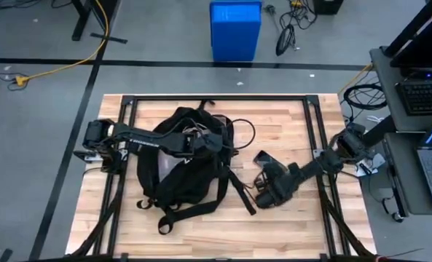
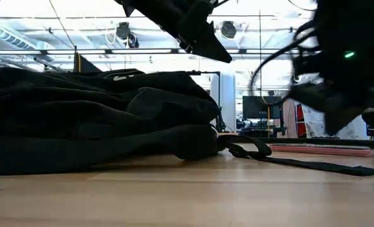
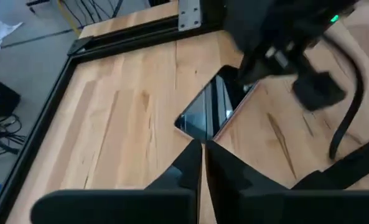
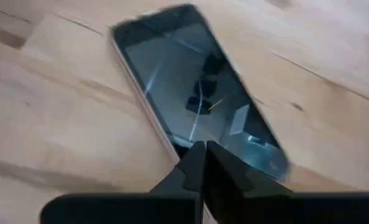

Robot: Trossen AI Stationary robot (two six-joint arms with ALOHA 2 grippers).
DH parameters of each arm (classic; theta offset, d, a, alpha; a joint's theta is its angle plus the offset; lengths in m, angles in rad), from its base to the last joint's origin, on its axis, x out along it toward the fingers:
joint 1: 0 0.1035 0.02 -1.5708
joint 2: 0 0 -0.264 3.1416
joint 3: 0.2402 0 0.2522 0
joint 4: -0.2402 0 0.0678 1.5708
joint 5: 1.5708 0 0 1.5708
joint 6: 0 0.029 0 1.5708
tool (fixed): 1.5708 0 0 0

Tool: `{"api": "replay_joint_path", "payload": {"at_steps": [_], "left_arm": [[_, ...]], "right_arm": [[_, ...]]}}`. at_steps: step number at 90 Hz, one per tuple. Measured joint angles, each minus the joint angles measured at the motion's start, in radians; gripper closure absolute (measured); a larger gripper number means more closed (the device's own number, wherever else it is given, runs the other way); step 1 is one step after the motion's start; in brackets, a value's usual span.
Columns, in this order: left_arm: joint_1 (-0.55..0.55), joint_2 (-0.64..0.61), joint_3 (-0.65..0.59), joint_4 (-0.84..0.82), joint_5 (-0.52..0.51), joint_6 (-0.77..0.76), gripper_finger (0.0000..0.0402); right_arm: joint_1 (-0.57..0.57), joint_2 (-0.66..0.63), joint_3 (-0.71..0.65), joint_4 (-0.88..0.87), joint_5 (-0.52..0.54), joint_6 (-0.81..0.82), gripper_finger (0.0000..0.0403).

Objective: Unpack backpack
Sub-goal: Put the cellphone into the black backpack

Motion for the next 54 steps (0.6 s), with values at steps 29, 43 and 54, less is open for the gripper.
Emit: {"api": "replay_joint_path", "payload": {"at_steps": [29,43,54], "left_arm": [[0.003,0.0,0.0,-0.047,0.004,-0.005,0.0392],[0.003,0.0,0.0,-0.057,0.005,-0.027,0.0392],[-0.001,0.0,0.0,-0.07,0.005,-0.03,0.0391]], "right_arm": [[-0.164,0.0,-0.017,0.102,0.01,-0.15,0.0403],[-0.198,0.0,-0.017,0.091,0.011,-0.165,0.0403],[-0.206,0.0,-0.017,0.056,0.011,-0.164,0.0403]]}}
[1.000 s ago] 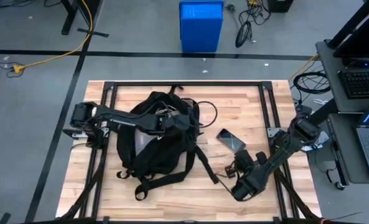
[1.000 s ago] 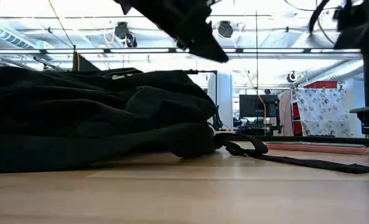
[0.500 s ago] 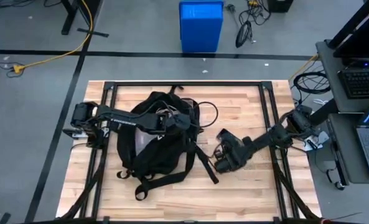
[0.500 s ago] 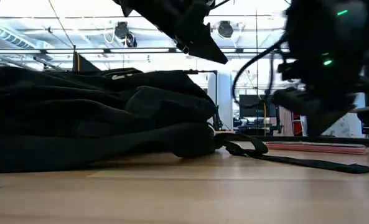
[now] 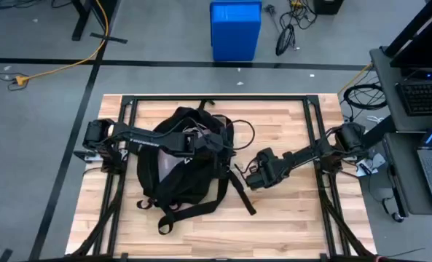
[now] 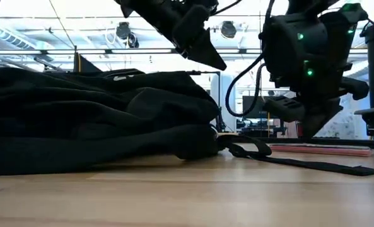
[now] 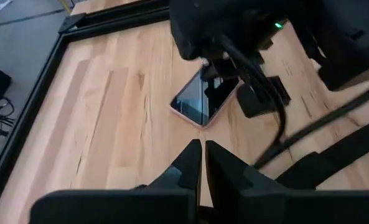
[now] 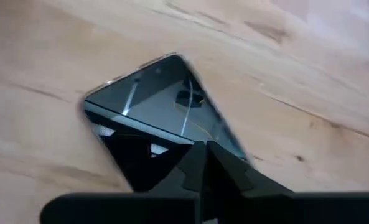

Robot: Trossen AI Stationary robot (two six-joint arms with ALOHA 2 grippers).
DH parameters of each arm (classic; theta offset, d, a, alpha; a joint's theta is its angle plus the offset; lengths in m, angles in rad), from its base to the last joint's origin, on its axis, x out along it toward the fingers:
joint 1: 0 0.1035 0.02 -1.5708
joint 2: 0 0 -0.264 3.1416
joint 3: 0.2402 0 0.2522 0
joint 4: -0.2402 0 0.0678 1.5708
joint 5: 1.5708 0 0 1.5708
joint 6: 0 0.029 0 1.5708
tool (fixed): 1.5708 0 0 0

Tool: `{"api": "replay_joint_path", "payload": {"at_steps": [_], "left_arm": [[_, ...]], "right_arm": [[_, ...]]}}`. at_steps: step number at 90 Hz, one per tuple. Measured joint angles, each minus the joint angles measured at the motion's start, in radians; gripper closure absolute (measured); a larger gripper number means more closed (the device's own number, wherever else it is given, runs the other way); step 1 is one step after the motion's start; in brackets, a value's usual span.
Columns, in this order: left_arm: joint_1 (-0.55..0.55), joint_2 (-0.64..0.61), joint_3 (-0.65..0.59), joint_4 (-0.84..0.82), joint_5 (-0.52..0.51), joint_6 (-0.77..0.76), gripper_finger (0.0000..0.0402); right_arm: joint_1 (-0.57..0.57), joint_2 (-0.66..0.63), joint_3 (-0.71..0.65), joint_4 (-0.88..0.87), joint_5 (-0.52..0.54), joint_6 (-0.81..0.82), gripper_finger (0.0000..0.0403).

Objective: Unpack backpack
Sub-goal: Put the cellphone into the black backpack

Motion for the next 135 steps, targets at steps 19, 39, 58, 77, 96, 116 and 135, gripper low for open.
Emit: {"api": "replay_joint_path", "payload": {"at_steps": [19,39,58,77,96,116,135], "left_arm": [[-0.002,0.0,0.0,-0.034,0.0,0.0,0.0391],[-0.002,0.0,0.0,-0.03,0.0,-0.02,0.0391],[-0.003,0.0,0.0,-0.03,0.0,-0.023,0.0391],[-0.003,-0.001,0.0,-0.031,0.0,-0.024,0.0391],[-0.006,-0.001,0.001,-0.034,0.039,-0.074,0.0391],[-0.009,-0.001,0.001,-0.092,0.192,-0.076,0.0391],[-0.009,-0.001,0.002,-0.231,0.284,-0.077,0.0391]], "right_arm": [[0.0,0.0,-0.027,-0.138,-0.001,0.107,0.0403],[0.0,-0.001,-0.12,0.017,0.007,0.114,0.0403],[0.01,-0.003,-0.14,0.062,-0.006,0.105,0.0403],[0.084,-0.001,-0.064,0.106,-0.103,0.104,0.0403],[0.163,0.002,0.013,0.191,-0.182,0.123,0.0403],[0.27,0.002,0.074,0.234,-0.034,0.136,0.0403],[0.331,0.009,0.088,0.428,0.025,0.049,0.0403]]}}
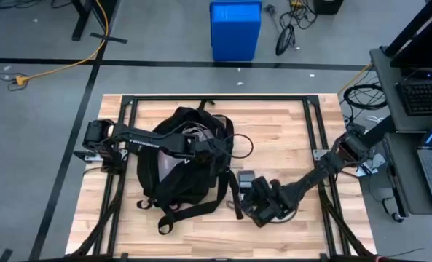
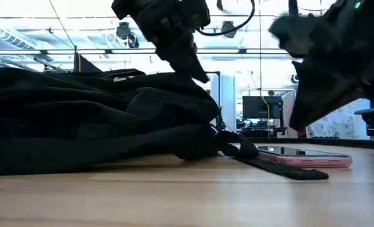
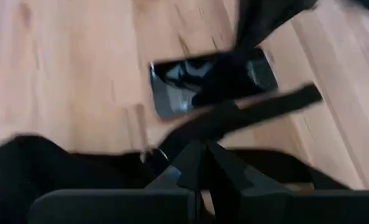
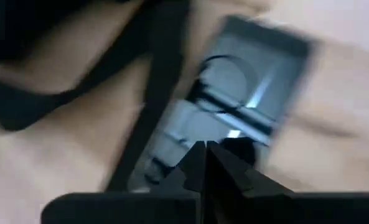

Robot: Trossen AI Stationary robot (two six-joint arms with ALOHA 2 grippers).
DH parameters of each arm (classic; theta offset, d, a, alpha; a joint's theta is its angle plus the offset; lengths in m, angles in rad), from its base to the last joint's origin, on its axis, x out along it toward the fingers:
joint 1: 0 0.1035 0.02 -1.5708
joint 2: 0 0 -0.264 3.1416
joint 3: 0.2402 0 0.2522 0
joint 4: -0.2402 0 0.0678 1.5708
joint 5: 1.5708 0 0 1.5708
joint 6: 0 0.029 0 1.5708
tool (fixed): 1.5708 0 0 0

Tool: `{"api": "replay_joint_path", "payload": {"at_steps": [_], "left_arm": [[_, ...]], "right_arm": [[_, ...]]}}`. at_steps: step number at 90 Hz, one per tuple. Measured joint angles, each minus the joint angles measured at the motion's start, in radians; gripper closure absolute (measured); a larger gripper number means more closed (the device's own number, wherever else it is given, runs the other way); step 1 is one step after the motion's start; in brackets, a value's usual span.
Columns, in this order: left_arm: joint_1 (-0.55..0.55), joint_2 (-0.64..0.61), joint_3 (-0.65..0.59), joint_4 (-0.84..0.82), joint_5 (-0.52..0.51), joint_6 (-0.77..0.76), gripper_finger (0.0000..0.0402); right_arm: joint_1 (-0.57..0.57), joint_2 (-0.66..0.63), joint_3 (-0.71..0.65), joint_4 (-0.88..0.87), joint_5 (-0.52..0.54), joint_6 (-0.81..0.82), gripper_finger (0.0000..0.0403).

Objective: Unpack backpack
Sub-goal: Put the cellphone into the black backpack

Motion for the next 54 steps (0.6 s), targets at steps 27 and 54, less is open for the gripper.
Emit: {"api": "replay_joint_path", "payload": {"at_steps": [27,54], "left_arm": [[0.001,0.0,0.0,0.013,0.004,0.013,0.0391],[-0.006,0.0,0.0,0.069,0.004,0.024,0.0391]], "right_arm": [[0.008,0.089,0.0,0.086,0.016,-0.025,0.0403],[0.05,0.097,0.001,0.189,-0.058,-0.042,0.0403]]}}
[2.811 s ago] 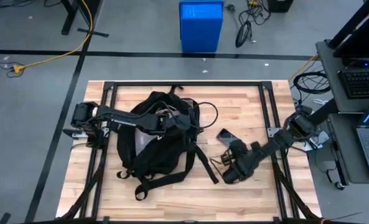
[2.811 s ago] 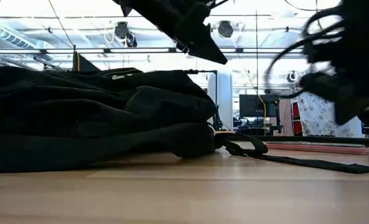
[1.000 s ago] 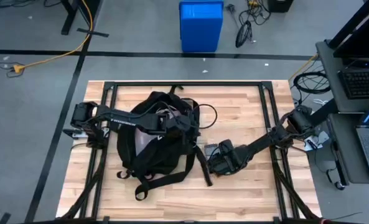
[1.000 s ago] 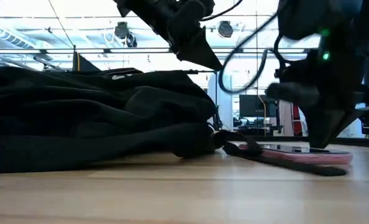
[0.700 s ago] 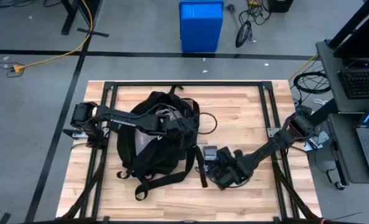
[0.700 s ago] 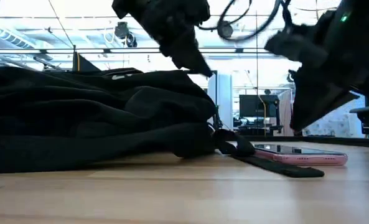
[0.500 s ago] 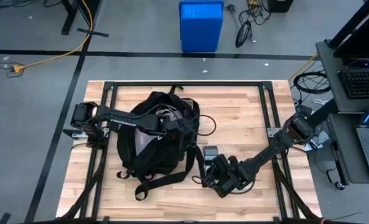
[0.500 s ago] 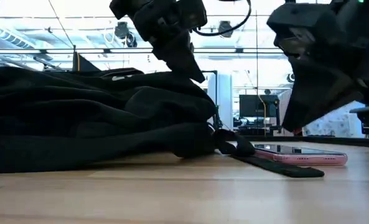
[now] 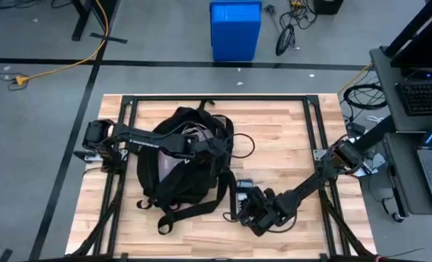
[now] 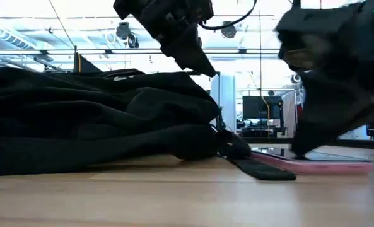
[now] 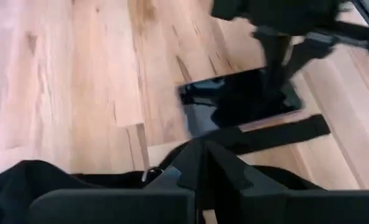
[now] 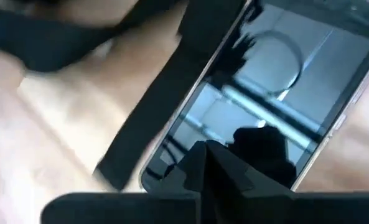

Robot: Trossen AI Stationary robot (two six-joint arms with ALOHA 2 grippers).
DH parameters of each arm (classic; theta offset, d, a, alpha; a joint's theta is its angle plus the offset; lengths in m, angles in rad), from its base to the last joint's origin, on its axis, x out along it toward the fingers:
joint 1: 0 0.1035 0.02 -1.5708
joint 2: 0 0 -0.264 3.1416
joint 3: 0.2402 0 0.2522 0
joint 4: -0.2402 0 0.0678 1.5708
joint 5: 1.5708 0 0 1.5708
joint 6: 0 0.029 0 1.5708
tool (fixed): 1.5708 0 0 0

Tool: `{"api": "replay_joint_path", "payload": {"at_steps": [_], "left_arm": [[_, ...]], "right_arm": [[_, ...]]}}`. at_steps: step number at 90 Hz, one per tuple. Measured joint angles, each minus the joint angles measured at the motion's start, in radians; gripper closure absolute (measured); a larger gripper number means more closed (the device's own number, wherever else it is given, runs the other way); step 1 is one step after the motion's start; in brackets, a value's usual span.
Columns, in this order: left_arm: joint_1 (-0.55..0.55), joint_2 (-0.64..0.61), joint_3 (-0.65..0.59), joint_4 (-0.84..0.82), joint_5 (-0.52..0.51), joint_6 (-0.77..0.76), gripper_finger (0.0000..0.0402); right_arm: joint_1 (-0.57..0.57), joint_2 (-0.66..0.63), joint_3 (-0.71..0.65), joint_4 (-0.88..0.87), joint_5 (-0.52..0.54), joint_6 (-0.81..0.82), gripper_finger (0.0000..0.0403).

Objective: Unpack backpack
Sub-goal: Put the cellphone into the black backpack

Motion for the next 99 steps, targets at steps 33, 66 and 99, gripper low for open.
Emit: {"api": "replay_joint_path", "payload": {"at_steps": [33,66,99], "left_arm": [[-0.003,0.0,0.0,0.022,-0.003,-0.023,0.0391],[-0.055,0.032,-0.002,0.103,0.031,0.062,0.0391],[-0.128,0.205,0.0,0.353,0.035,0.084,0.0391]], "right_arm": [[0.093,-0.024,0.002,-0.053,-0.092,0.051,0.0403],[0.196,-0.042,0.141,-0.116,-0.062,-0.164,0.0403],[0.255,-0.038,0.189,-0.167,-0.133,-0.083,0.0403]]}}
